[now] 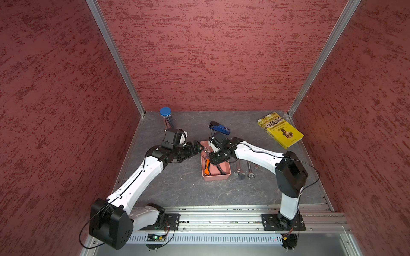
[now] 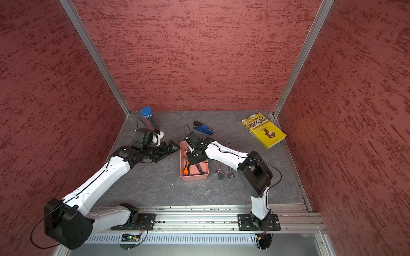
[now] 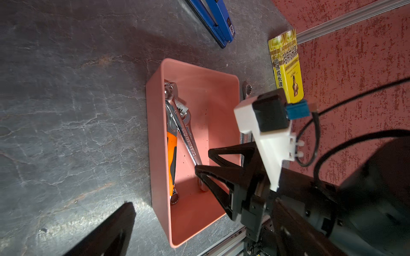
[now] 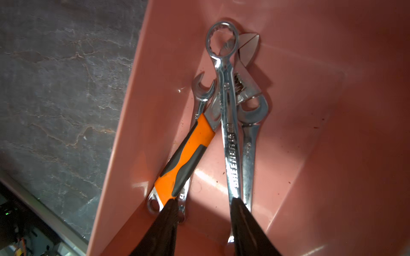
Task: Take out the wrench from the storage box
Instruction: Pick up the wrench from the storage box.
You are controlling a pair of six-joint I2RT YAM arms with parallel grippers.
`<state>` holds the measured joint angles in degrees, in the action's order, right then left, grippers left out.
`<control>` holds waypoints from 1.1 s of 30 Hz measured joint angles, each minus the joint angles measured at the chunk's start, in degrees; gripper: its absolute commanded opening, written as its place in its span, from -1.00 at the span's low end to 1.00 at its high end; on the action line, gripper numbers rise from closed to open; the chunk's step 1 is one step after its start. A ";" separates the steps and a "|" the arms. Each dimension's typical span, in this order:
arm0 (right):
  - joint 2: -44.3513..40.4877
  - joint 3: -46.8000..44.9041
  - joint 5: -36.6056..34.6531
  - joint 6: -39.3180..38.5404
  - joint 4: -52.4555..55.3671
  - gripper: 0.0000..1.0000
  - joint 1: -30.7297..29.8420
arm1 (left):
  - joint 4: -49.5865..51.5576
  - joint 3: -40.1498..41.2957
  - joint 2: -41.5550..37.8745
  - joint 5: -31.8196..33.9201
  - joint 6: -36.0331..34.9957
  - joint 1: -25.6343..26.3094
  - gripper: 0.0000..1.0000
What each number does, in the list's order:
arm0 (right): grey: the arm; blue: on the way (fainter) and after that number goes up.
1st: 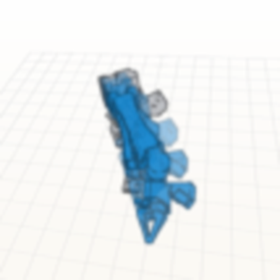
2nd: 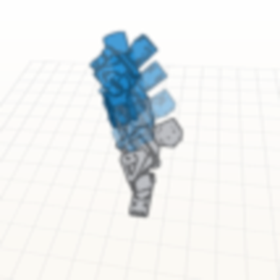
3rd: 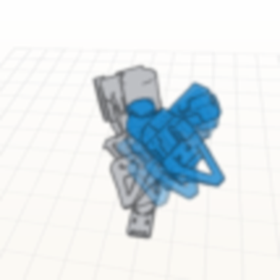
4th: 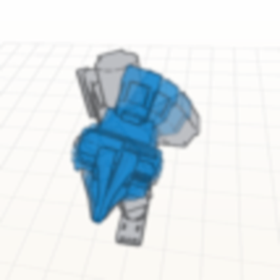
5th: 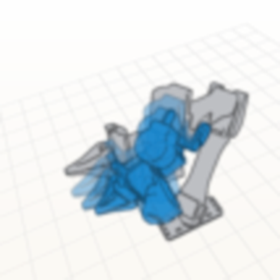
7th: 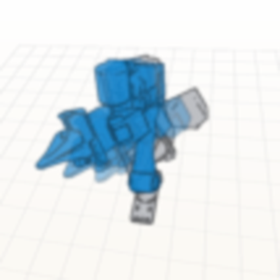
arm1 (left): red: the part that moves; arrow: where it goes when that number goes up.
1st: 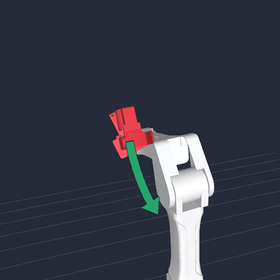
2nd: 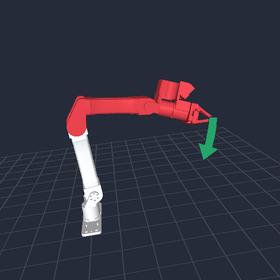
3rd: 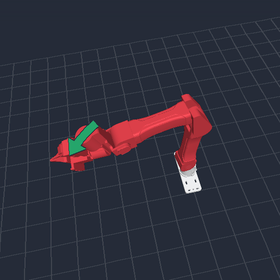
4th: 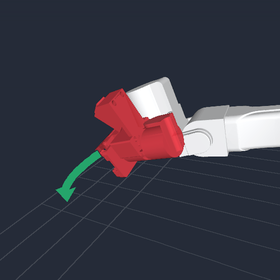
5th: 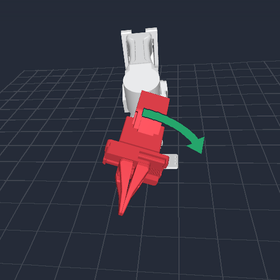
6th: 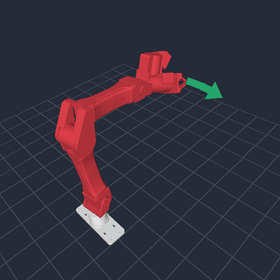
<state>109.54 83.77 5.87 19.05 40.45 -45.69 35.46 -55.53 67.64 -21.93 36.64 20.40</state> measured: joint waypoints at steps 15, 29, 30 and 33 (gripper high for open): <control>8.33 2.91 -4.66 -4.74 -1.95 -0.32 0.04 | 0.57 2.19 -2.12 0.20 0.66 -0.15 0.99; 10.38 4.22 -6.10 -4.92 -2.97 -0.73 0.15 | 0.52 2.19 -1.77 0.15 1.03 -0.15 0.99; 10.38 4.26 -6.10 -4.81 -2.95 -0.77 0.15 | 0.52 2.19 -1.64 0.15 1.03 -0.15 0.99; 10.38 4.26 -6.10 -4.66 -2.95 -0.88 0.15 | 0.52 2.19 -1.20 0.15 1.03 -0.15 1.00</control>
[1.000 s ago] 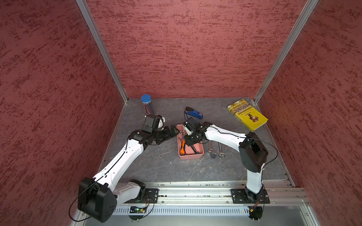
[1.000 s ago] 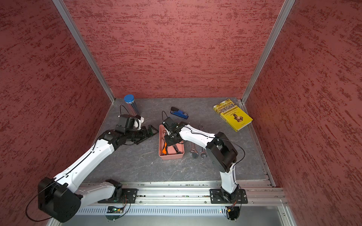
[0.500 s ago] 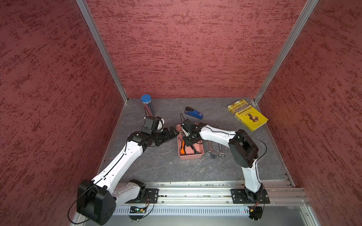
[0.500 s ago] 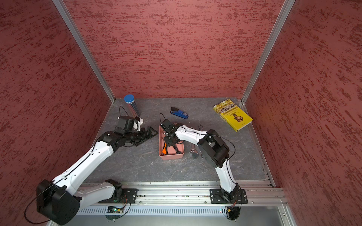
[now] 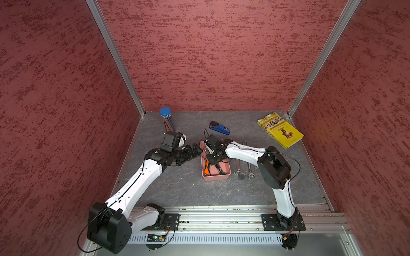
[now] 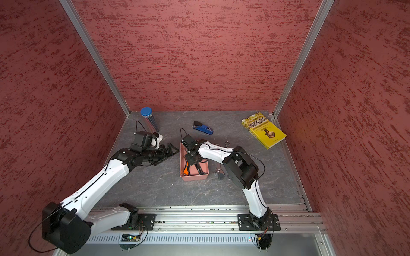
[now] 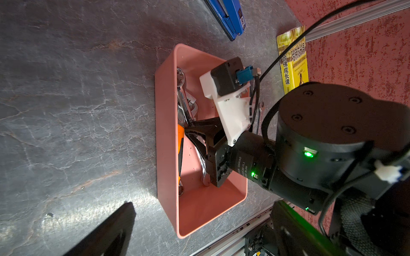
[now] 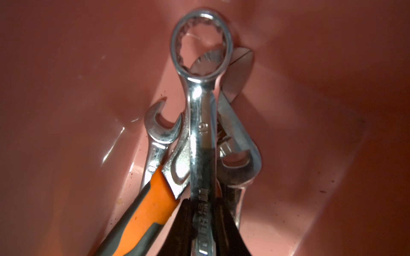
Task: Take out the wrench from the storage box
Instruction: Pick up the wrench from the storage box.
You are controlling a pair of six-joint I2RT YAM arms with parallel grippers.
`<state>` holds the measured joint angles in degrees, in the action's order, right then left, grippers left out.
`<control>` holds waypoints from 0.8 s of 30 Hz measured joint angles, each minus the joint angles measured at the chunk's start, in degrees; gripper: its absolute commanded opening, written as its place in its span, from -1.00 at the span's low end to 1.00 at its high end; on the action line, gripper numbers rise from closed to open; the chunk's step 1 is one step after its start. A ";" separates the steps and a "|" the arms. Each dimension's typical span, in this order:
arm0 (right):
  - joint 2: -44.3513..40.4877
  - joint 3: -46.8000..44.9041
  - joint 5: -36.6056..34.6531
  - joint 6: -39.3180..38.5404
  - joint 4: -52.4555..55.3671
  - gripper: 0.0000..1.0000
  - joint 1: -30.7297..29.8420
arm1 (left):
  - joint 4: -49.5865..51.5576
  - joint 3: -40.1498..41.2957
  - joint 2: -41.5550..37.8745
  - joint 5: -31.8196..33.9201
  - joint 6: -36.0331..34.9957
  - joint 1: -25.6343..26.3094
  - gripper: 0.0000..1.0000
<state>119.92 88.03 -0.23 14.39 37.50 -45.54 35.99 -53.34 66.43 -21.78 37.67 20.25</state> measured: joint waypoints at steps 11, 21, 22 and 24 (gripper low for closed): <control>-4.94 -0.90 -0.04 1.77 0.76 -1.00 0.00 | -0.04 -0.07 1.81 -0.20 -0.02 0.00 0.99; -13.53 -2.10 -0.28 3.43 1.57 -1.00 0.02 | -0.96 -1.03 4.20 -0.22 0.00 0.63 0.99; -13.86 -2.10 -0.31 3.52 1.73 -1.00 0.02 | -1.11 -1.16 4.31 -0.24 0.02 0.76 0.99; -14.62 -2.10 -0.50 3.69 2.12 -1.00 0.15 | -1.46 -1.55 4.50 -0.24 0.09 1.20 0.99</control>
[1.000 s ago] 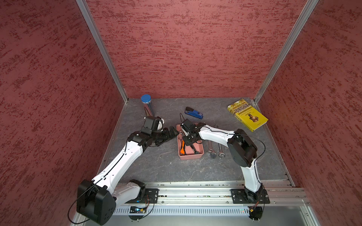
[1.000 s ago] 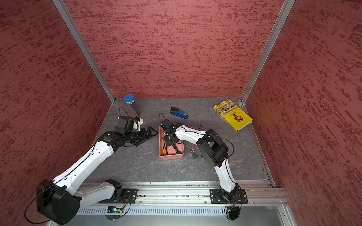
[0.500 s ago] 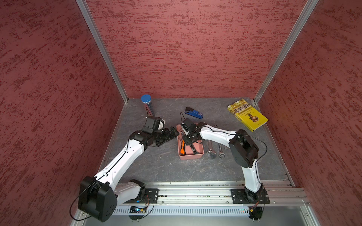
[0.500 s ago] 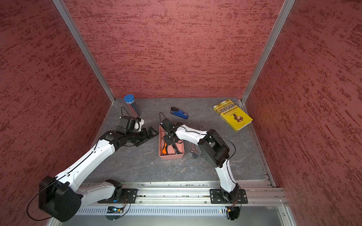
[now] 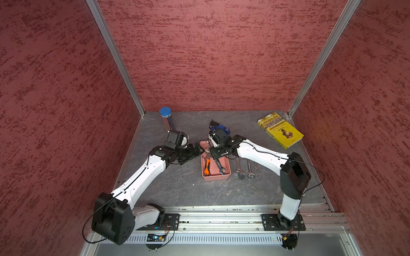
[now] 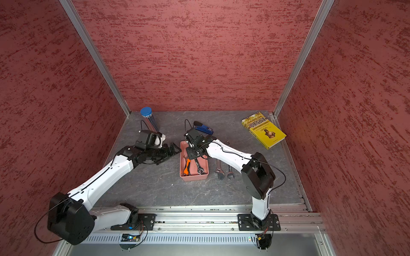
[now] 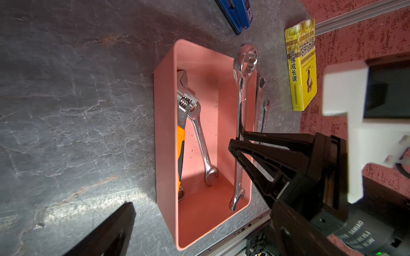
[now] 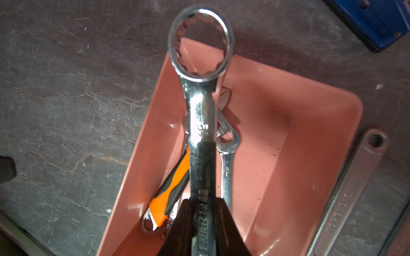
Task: Take out the wrench from the storage box
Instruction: Pick up the wrench from the storage box, then place the wrench at the center of the board.
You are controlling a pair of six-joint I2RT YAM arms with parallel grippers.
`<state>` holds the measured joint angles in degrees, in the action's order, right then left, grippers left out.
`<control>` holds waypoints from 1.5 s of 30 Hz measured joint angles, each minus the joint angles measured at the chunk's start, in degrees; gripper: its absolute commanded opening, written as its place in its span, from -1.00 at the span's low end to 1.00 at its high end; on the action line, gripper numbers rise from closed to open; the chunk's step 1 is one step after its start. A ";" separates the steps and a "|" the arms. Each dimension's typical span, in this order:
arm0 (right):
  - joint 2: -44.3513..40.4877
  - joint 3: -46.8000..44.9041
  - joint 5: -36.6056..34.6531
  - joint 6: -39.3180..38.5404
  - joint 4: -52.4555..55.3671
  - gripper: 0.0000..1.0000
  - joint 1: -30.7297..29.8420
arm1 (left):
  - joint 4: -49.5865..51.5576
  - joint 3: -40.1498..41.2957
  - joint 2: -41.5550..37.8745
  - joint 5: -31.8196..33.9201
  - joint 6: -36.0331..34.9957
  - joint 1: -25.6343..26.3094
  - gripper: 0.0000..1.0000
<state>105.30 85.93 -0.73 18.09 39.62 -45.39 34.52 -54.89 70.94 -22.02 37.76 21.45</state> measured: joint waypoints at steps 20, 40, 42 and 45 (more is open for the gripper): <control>-18.05 -13.25 -2.14 -4.04 8.09 -1.00 21.92 | -4.00 -6.25 7.23 0.81 2.69 8.61 0.99; -5.73 -23.37 -1.84 -8.13 0.02 -1.00 40.13 | -4.98 -11.50 15.26 2.95 3.58 14.84 0.99; -4.37 -23.43 -1.84 -8.17 -0.79 -1.00 40.61 | -4.96 -11.50 15.32 3.06 3.56 14.84 0.99; -3.37 -23.63 -1.86 -8.31 -1.88 -1.00 41.18 | -4.94 -11.50 15.32 3.06 3.52 14.84 0.99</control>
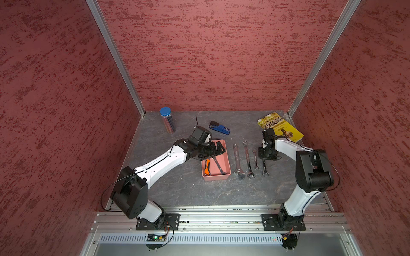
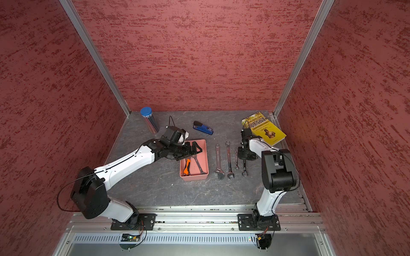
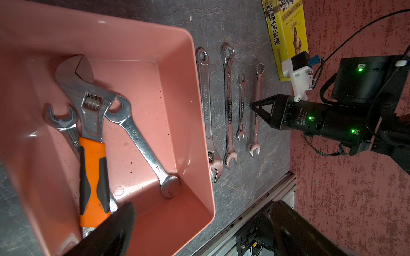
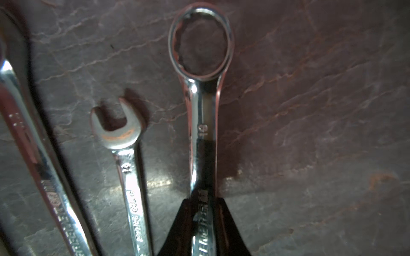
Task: Take out the wrench from the storage box
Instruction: Place the wrench at the center of the board, then pick up the wrench from the storage box.
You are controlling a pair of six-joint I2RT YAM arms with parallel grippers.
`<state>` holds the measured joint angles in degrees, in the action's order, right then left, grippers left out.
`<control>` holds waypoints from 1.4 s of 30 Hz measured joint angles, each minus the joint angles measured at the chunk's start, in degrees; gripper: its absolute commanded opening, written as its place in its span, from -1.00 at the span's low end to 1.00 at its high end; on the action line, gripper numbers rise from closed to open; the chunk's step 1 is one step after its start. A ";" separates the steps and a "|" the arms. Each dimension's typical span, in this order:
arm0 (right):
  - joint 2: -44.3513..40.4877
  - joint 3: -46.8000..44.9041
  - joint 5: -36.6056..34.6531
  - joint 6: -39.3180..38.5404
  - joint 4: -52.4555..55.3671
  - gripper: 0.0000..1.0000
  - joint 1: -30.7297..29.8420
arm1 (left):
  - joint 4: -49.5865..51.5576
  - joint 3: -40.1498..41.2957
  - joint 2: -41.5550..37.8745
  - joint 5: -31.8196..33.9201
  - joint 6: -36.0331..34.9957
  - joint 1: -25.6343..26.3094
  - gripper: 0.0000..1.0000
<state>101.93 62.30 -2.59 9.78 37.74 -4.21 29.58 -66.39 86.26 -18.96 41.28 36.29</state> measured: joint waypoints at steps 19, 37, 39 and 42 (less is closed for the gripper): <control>0.83 -0.22 0.42 -0.66 -1.68 -0.30 1.55 | 0.17 -0.02 1.73 -0.28 -0.81 -0.92 0.99; -18.56 6.05 13.16 1.36 1.14 0.24 -2.25 | 10.40 -13.62 12.63 8.50 -2.40 4.96 1.00; -22.08 5.95 16.39 2.27 1.03 0.30 -2.91 | 12.63 -14.64 13.84 11.15 -2.73 5.92 0.98; -26.58 4.85 21.49 4.28 -0.02 0.38 -3.08 | 15.23 -14.95 14.93 14.32 -3.34 6.32 0.95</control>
<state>75.35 67.16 18.90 14.06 37.71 -7.29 44.82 -81.34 101.19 -4.64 37.93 42.61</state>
